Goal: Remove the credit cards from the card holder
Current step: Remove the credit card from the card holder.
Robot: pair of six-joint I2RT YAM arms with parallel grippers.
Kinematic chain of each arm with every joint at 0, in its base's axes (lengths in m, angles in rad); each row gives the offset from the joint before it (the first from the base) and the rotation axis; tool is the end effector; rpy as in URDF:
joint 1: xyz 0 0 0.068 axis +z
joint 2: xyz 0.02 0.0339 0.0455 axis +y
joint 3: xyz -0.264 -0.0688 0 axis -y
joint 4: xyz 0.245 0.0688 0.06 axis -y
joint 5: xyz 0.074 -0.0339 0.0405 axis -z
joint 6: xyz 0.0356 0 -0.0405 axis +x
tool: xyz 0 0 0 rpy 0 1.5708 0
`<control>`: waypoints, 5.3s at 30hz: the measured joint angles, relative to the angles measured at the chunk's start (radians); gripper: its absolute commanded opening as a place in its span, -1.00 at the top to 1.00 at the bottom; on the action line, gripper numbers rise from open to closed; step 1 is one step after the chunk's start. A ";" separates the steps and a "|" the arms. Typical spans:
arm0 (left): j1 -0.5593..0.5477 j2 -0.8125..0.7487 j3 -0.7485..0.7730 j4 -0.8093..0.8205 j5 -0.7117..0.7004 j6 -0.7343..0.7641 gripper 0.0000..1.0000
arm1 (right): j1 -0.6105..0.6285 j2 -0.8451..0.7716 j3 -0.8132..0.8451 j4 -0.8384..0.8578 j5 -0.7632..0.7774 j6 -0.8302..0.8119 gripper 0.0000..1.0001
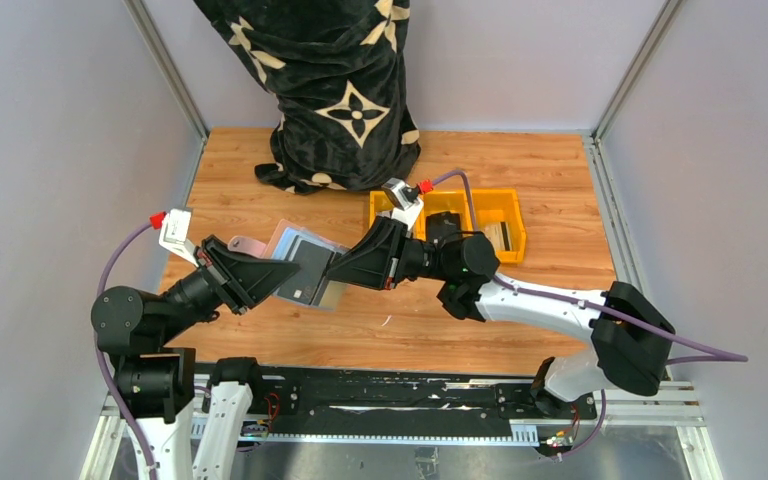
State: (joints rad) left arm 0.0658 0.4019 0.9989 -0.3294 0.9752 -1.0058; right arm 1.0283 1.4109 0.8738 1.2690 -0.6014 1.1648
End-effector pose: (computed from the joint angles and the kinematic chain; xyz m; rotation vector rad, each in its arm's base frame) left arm 0.0384 -0.0270 0.4290 0.1133 1.5757 -1.3834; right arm 0.1356 0.2639 0.3694 -0.6489 1.0839 2.2161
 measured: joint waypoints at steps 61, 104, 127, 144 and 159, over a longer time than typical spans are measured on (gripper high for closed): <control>-0.003 0.004 0.023 0.018 -0.017 -0.049 0.71 | 0.034 0.040 -0.058 0.230 0.003 0.094 0.17; -0.003 0.002 0.015 0.088 0.003 -0.110 0.86 | 0.045 0.100 0.032 0.225 -0.024 0.124 0.49; -0.003 0.002 0.014 0.077 0.002 -0.105 0.62 | 0.045 0.103 0.014 0.232 -0.006 0.132 1.00; -0.003 0.002 0.016 0.040 0.008 -0.079 0.81 | 0.045 0.041 -0.055 0.179 0.023 0.066 1.00; -0.003 0.011 0.038 0.013 -0.019 -0.056 0.91 | 0.045 0.007 -0.099 0.172 0.029 0.046 1.00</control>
State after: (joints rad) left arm 0.0631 0.4133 1.0370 -0.3161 0.9565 -1.0618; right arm 1.0733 1.4181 0.7750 1.4410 -0.5728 1.2110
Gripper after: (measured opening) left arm 0.139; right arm 0.004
